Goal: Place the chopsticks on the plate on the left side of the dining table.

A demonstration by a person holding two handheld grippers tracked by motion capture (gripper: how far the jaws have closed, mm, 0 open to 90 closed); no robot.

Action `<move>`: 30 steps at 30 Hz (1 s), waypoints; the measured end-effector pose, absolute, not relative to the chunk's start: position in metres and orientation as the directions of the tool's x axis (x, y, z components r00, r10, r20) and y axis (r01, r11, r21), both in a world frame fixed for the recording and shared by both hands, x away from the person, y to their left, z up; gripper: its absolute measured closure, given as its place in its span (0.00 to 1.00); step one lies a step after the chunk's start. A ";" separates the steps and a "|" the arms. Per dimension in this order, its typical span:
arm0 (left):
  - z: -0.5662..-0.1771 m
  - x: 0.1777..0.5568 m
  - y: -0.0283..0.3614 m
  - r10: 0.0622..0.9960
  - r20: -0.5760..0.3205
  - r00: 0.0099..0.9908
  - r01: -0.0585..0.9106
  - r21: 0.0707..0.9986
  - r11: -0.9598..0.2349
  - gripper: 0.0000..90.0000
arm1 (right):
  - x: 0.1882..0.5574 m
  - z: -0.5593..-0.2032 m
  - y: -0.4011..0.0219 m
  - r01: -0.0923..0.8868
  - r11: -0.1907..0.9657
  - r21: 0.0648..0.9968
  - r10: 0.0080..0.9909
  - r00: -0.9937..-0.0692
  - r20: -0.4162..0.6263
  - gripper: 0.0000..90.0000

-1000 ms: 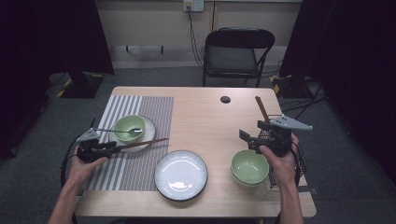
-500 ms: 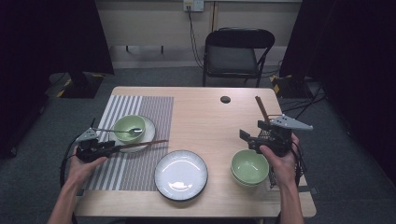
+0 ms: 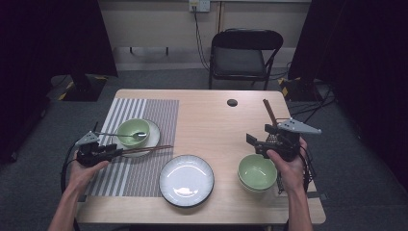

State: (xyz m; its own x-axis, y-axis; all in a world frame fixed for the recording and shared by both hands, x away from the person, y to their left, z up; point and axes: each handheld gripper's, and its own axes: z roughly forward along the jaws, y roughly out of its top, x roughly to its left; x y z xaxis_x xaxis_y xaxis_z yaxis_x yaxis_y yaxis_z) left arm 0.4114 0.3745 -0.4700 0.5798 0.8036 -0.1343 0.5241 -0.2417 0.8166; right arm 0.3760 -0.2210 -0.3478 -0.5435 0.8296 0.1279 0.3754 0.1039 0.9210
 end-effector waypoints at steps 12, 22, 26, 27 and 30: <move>-0.472 0.413 0.362 0.788 -0.122 0.603 0.517 0.812 -0.270 0.62 | 0.377 -0.349 -0.216 0.374 0.118 0.920 0.822 -0.556 0.121 0.18; -0.475 0.415 0.360 0.791 -0.100 0.604 0.513 0.808 -0.289 0.66 | 0.377 -0.349 -0.216 0.376 0.119 0.919 0.821 -0.557 0.121 0.18; -0.475 0.415 0.363 0.789 -0.109 0.605 0.512 0.812 -0.281 0.68 | 0.377 -0.349 -0.217 0.378 0.115 0.918 0.824 -0.553 0.125 0.18; -0.475 0.414 0.365 0.790 -0.104 0.604 0.511 0.812 -0.284 0.68 | 0.377 -0.349 -0.217 0.377 0.116 0.919 0.824 -0.553 0.123 0.18; -0.475 0.414 0.367 0.792 -0.112 0.600 0.514 0.813 -0.273 0.68 | 0.376 -0.349 -0.217 0.375 0.115 0.920 0.822 -0.556 0.124 0.18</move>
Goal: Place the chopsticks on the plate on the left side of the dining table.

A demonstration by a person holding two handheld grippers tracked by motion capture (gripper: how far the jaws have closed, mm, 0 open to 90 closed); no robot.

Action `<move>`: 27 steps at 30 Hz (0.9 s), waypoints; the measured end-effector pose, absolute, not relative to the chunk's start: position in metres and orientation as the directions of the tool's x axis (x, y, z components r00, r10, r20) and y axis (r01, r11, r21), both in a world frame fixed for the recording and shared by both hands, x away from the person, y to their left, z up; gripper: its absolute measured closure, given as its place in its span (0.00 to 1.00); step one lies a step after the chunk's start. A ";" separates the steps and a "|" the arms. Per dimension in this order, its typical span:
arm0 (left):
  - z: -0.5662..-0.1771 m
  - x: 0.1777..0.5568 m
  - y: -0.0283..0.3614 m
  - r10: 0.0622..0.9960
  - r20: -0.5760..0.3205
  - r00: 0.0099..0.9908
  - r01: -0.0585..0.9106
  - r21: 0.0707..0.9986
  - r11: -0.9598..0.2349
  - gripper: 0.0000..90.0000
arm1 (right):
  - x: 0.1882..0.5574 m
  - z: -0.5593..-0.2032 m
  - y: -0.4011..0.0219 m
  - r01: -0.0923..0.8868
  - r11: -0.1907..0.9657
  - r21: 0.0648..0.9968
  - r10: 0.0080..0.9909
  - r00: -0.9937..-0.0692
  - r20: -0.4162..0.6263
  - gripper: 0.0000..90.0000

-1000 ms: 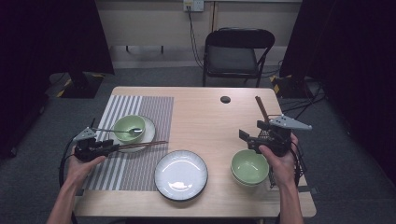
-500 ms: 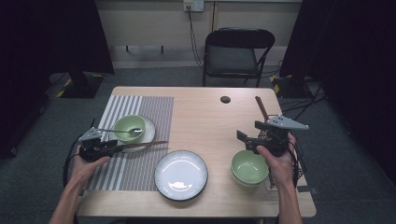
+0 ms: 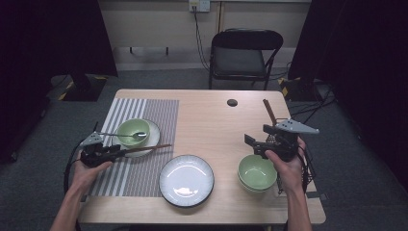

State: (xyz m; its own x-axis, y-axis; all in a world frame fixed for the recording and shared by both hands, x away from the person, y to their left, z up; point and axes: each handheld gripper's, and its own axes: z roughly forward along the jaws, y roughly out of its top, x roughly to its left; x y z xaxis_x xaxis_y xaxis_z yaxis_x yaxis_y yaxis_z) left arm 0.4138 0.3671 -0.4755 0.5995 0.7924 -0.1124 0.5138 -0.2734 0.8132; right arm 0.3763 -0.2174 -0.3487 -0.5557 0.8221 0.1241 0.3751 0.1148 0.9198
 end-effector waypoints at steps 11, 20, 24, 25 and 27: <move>-0.475 0.414 0.372 0.808 -0.108 0.580 0.519 0.813 -0.264 0.63 | 0.377 -0.349 -0.218 0.377 0.115 0.919 0.822 -0.556 0.125 0.18; -0.476 0.416 0.372 0.813 -0.099 0.573 0.516 0.815 -0.265 0.57 | 0.377 -0.349 -0.217 0.378 0.118 0.918 0.822 -0.555 0.123 0.18; -0.476 0.416 0.373 0.816 -0.093 0.570 0.514 0.816 -0.266 0.56 | 0.377 -0.349 -0.216 0.378 0.119 0.918 0.822 -0.556 0.123 0.18; -0.476 0.417 0.373 0.818 -0.089 0.568 0.512 0.816 -0.267 0.55 | 0.377 -0.350 -0.216 0.378 0.119 0.918 0.821 -0.558 0.123 0.18; -0.476 0.417 0.372 0.819 -0.088 0.567 0.512 0.817 -0.267 0.54 | 0.377 -0.349 -0.216 0.375 0.121 0.919 0.819 -0.561 0.120 0.18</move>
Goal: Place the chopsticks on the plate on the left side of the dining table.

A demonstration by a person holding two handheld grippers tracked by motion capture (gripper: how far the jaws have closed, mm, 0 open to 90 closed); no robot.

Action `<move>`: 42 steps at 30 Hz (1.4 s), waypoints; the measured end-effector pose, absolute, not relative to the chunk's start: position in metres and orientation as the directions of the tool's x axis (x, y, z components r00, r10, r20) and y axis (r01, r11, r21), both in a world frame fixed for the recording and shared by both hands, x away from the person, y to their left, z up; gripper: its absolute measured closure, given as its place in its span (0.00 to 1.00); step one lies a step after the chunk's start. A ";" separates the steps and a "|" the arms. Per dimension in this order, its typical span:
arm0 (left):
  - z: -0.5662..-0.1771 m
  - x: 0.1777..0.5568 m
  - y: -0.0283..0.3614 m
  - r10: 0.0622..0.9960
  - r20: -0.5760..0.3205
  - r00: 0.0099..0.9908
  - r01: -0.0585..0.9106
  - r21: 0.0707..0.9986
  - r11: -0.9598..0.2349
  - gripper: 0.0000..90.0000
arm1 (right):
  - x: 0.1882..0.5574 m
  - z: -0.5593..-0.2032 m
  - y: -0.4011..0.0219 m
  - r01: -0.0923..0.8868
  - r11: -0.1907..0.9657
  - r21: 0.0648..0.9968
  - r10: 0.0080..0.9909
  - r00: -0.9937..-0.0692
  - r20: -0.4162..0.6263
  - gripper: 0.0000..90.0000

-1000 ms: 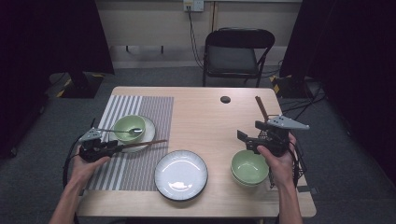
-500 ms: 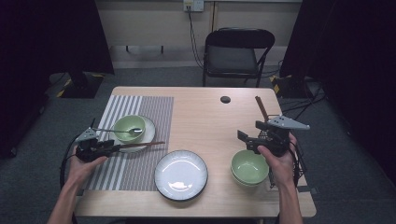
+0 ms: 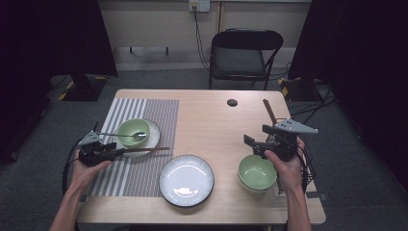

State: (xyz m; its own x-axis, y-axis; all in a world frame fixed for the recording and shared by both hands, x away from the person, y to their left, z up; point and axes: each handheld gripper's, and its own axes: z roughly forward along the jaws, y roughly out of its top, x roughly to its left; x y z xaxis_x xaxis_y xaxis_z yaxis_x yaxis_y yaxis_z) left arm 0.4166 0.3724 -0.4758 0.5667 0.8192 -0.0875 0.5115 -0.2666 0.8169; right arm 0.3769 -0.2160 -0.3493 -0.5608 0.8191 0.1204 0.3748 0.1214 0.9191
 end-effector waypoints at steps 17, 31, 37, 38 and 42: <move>-0.469 0.415 0.373 0.842 -0.132 0.523 0.525 0.828 -0.196 0.41 | 0.377 -0.350 -0.216 0.377 0.122 0.918 0.818 -0.562 0.121 0.18; -0.452 0.399 0.399 0.862 -0.193 0.469 0.539 0.836 -0.107 0.33 | 0.376 -0.349 -0.217 0.375 0.123 0.919 0.819 -0.561 0.119 0.18; -0.456 0.393 0.417 0.884 -0.199 0.423 0.559 0.826 -0.081 0.28 | 0.377 -0.350 -0.215 0.380 0.123 0.917 0.820 -0.559 0.121 0.18; -0.456 0.392 0.420 0.884 -0.211 0.416 0.561 0.825 -0.067 0.27 | 0.377 -0.350 -0.215 0.379 0.125 0.917 0.818 -0.563 0.121 0.18; -0.460 0.392 0.424 0.889 -0.206 0.408 0.577 0.813 -0.077 0.27 | 0.378 -0.351 -0.212 0.383 0.132 0.914 0.816 -0.566 0.120 0.18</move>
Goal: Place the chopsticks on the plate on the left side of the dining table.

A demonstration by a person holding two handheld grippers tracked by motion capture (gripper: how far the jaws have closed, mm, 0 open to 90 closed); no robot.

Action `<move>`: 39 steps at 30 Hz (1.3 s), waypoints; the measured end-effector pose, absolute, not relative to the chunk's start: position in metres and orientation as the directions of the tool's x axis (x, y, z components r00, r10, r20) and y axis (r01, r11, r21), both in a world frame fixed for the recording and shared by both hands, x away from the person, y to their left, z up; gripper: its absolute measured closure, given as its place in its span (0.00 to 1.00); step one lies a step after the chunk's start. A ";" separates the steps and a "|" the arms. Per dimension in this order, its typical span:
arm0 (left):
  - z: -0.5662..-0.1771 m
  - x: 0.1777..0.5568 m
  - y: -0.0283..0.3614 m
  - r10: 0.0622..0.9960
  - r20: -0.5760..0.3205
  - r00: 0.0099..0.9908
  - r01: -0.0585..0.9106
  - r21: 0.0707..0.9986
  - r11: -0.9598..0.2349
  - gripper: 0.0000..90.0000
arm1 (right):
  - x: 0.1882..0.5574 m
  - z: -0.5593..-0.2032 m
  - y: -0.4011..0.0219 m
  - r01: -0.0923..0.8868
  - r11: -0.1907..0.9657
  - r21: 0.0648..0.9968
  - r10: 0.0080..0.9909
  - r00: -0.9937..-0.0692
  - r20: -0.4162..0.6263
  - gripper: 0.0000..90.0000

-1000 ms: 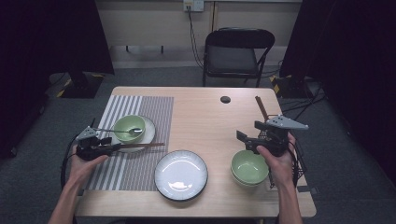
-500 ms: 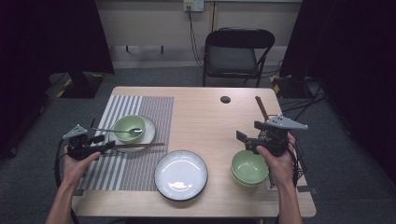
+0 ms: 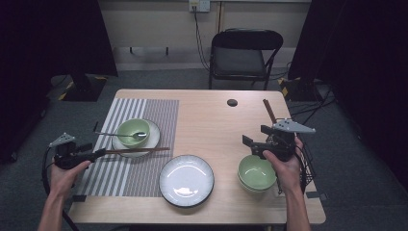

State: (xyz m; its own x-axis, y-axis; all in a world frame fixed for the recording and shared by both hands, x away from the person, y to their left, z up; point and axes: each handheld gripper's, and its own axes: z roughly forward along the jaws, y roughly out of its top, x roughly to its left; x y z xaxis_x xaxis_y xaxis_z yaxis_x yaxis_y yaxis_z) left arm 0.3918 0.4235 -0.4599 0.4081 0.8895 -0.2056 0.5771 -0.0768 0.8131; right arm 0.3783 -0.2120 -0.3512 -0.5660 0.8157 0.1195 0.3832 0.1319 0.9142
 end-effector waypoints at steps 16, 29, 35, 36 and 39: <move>-0.476 0.396 0.417 0.888 -0.173 0.426 0.621 0.769 -0.148 0.29 | 0.377 -0.350 -0.214 0.380 0.129 0.916 0.816 -0.566 0.119 0.18; -0.477 0.398 0.406 0.880 -0.145 0.452 0.615 0.765 -0.190 0.30 | 0.376 -0.349 -0.215 0.380 0.125 0.916 0.818 -0.561 0.122 0.18; -0.477 0.398 0.404 0.877 -0.134 0.461 0.607 0.769 -0.201 0.30 | 0.376 -0.350 -0.215 0.380 0.124 0.917 0.818 -0.562 0.123 0.18; -0.477 0.398 0.404 0.878 -0.132 0.460 0.606 0.769 -0.202 0.30 | 0.376 -0.350 -0.215 0.381 0.126 0.916 0.818 -0.562 0.121 0.18; -0.477 0.398 0.403 0.876 -0.132 0.464 0.606 0.769 -0.205 0.30 | 0.377 -0.350 -0.215 0.379 0.129 0.916 0.817 -0.565 0.118 0.18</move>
State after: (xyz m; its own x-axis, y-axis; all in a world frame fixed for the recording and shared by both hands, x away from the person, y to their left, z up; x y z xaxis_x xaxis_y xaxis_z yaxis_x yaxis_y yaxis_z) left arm 0.3982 0.4033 -0.4773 0.4639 0.8759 -0.1323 0.6059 -0.2048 0.7688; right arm 0.3767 -0.2150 -0.3497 -0.5646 0.8168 0.1185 0.3789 0.1290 0.9164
